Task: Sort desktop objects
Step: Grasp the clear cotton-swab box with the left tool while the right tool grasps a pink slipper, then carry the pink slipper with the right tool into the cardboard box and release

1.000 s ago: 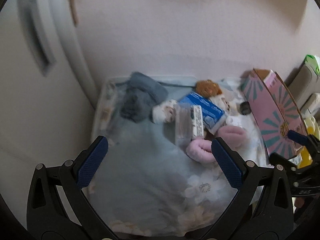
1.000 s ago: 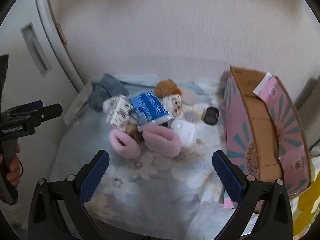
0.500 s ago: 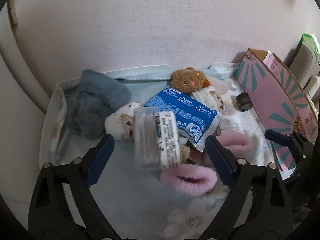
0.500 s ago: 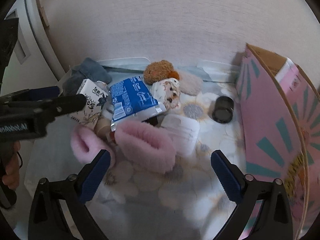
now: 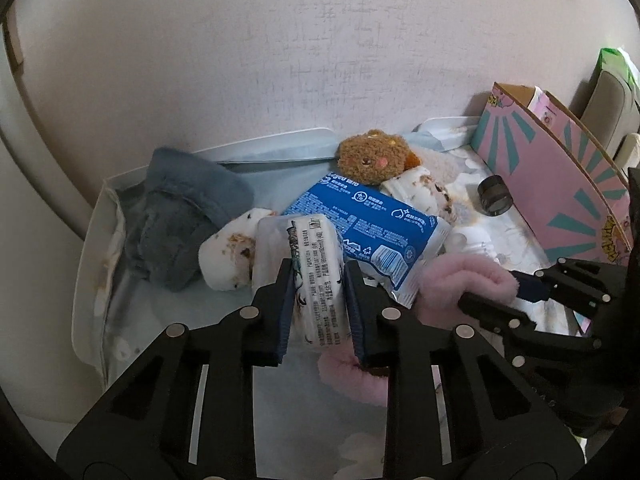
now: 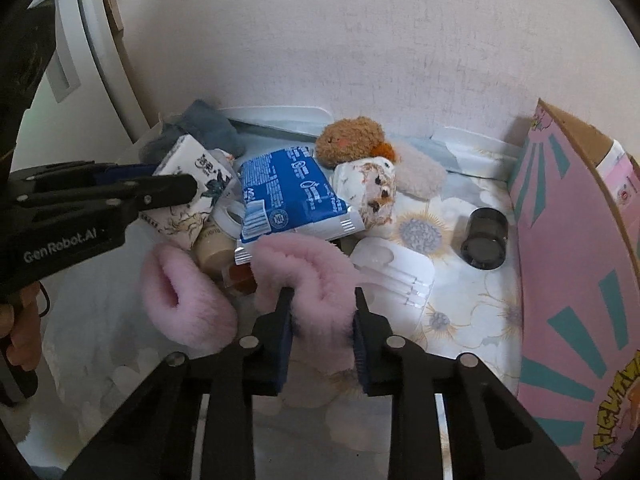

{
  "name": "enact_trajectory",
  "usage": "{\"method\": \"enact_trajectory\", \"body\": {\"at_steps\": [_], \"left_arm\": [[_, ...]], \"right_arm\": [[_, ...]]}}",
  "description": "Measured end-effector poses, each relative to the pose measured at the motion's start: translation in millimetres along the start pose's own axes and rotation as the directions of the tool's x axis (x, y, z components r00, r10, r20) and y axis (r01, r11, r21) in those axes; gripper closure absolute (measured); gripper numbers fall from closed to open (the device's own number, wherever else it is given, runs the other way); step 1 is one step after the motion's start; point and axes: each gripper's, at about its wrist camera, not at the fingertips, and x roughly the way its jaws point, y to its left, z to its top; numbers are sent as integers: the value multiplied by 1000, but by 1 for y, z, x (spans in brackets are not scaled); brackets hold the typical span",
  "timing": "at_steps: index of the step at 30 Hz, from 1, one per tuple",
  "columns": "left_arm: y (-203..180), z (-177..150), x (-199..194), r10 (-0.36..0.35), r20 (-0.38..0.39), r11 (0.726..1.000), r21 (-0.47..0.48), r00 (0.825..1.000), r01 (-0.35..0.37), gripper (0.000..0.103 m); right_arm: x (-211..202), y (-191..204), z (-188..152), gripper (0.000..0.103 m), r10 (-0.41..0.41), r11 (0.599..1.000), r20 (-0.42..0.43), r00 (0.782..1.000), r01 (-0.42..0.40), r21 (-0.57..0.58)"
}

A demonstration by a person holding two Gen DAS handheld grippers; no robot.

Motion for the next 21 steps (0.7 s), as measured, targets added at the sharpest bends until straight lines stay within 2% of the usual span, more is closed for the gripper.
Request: {"method": "enact_trajectory", "body": {"at_steps": [10, 15, 17, 21], "left_arm": [[-4, 15, -27, -33, 9, 999, -10, 999, 33, 83], [-9, 29, -49, -37, -6, 999, -8, 999, 37, 83], [-12, 36, -57, -40, -35, 999, 1, 999, 40, 83], [-16, 48, -75, -51, -32, 999, 4, 998, 51, 83]], "right_arm": [[-31, -4, 4, 80, -27, 999, 28, 999, 26, 41], [-55, -2, 15, 80, 0, 998, 11, 1000, -1, 57], [-63, -1, 20, 80, 13, 998, 3, 1000, -14, 61], [-84, -6, 32, 80, 20, 997, -21, 1000, -18, 72]]}}
